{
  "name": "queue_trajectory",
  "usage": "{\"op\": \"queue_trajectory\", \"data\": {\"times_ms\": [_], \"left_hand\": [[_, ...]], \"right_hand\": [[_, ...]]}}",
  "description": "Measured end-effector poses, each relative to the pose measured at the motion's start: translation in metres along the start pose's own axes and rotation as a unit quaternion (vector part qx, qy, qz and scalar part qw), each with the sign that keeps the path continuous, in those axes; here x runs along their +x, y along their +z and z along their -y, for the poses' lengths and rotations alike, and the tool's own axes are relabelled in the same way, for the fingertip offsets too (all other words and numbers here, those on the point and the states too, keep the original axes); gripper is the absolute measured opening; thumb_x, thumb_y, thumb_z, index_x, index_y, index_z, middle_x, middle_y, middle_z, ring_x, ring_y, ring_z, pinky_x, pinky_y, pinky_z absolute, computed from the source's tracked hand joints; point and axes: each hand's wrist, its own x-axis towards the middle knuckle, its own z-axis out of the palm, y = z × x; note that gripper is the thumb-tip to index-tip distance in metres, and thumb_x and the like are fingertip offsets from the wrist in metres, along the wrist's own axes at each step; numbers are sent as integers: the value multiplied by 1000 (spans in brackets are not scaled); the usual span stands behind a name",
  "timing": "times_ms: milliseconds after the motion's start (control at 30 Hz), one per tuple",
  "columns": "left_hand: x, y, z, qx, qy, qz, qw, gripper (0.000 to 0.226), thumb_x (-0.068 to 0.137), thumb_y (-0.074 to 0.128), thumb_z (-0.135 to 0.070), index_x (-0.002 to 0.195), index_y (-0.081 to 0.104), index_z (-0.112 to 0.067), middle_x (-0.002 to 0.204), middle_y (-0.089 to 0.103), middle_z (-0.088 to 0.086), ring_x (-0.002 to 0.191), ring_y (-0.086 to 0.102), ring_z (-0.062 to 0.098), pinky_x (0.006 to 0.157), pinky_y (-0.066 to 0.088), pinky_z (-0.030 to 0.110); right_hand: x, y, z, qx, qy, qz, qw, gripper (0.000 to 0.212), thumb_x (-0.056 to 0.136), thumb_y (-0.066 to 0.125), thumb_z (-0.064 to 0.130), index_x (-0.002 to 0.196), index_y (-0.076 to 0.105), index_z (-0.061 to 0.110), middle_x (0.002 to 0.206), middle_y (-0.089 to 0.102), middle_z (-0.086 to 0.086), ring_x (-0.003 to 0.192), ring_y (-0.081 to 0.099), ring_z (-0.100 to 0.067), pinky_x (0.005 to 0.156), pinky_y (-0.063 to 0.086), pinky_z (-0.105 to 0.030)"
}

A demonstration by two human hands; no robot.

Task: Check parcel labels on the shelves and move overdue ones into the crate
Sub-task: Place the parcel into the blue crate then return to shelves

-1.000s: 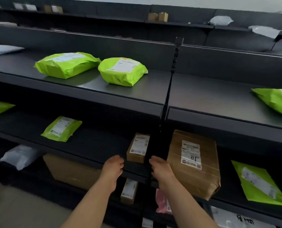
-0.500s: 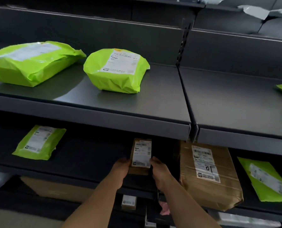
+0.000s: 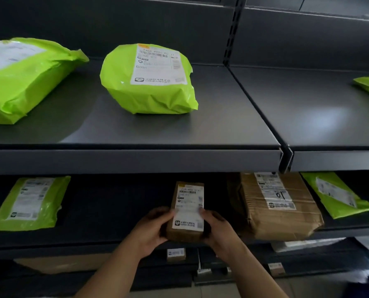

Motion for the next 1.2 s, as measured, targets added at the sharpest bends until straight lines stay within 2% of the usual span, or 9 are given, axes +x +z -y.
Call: {"op": "queue_trajectory", "data": {"times_ms": [100, 167, 233, 333, 567, 767, 967, 1100, 1200], "left_hand": [[-12, -10, 2, 26, 21, 33, 999, 49, 74, 75, -16, 120, 59, -9, 112, 71, 13, 107, 67, 28, 89, 54, 42], [-19, -14, 4, 34, 35, 56, 997, 49, 74, 74, -13, 121, 60, -14, 116, 70, 12, 109, 66, 28, 94, 51, 44], [-26, -17, 8, 25, 40, 70, 996, 49, 75, 71, -9, 122, 59, -19, 117, 70, 9, 110, 65, 27, 94, 51, 44], [-33, -20, 12, 17, 46, 85, 995, 53, 76, 70, -6, 124, 58, -22, 119, 69, 7, 111, 65, 26, 95, 50, 44], [-41, -18, 13, 13, 61, 77, 995, 49, 76, 69, -5, 120, 60, -24, 116, 71, 4, 110, 65, 25, 94, 50, 43], [-33, -13, 15, 9, 62, 38, 997, 45, 80, 69, -15, 124, 60, -22, 112, 72, 6, 107, 66, 24, 88, 53, 40], [-14, 2, 1, 2, 55, -16, 998, 33, 94, 54, -10, 126, 55, -18, 108, 68, 7, 100, 64, 21, 79, 53, 37], [1, 12, -9, 43, 52, -24, 997, 39, 98, 47, -6, 136, 49, -15, 113, 64, 8, 104, 61, 23, 92, 48, 38], [8, 21, -15, 81, 57, -30, 995, 44, 99, 45, -4, 140, 44, -18, 119, 61, 6, 101, 57, 16, 86, 45, 30]], "right_hand": [[-17, -2, -6, 37, -20, 36, 998, 23, 91, 61, 17, 104, 56, -1, 115, 70, -20, 107, 67, -36, 97, 49, -56], [-26, -2, -9, 54, -28, 55, 997, 10, 88, 62, 12, 89, 54, 6, 116, 69, -20, 106, 67, -36, 89, 54, -50], [-32, -3, -13, 62, -32, 73, 995, 11, 88, 62, 9, 84, 52, 8, 118, 68, -20, 107, 67, -36, 82, 56, -45], [-37, -4, -18, 70, -33, 89, 993, 12, 87, 62, 7, 85, 51, 8, 123, 66, -21, 111, 64, -38, 84, 55, -46], [-43, -1, -23, 88, -38, 85, 992, 13, 87, 63, 9, 93, 52, 9, 126, 64, -22, 115, 62, -39, 104, 42, -59], [-42, 10, -19, 62, -53, 15, 997, 16, 92, 59, 12, 106, 57, 5, 114, 70, -19, 107, 67, -35, 98, 50, -53], [-11, 17, -6, -23, -79, -35, 996, 29, 97, 51, 10, 126, 57, 8, 120, 67, -15, 112, 63, -30, 100, 49, -47], [10, 18, 4, -84, -83, -59, 991, 31, 100, 43, 7, 124, 61, 12, 120, 68, -10, 111, 64, -24, 101, 49, -44], [23, 21, 9, -112, -77, -76, 988, 33, 99, 41, 3, 120, 63, 12, 118, 68, -6, 108, 64, -22, 102, 48, -44]]}}
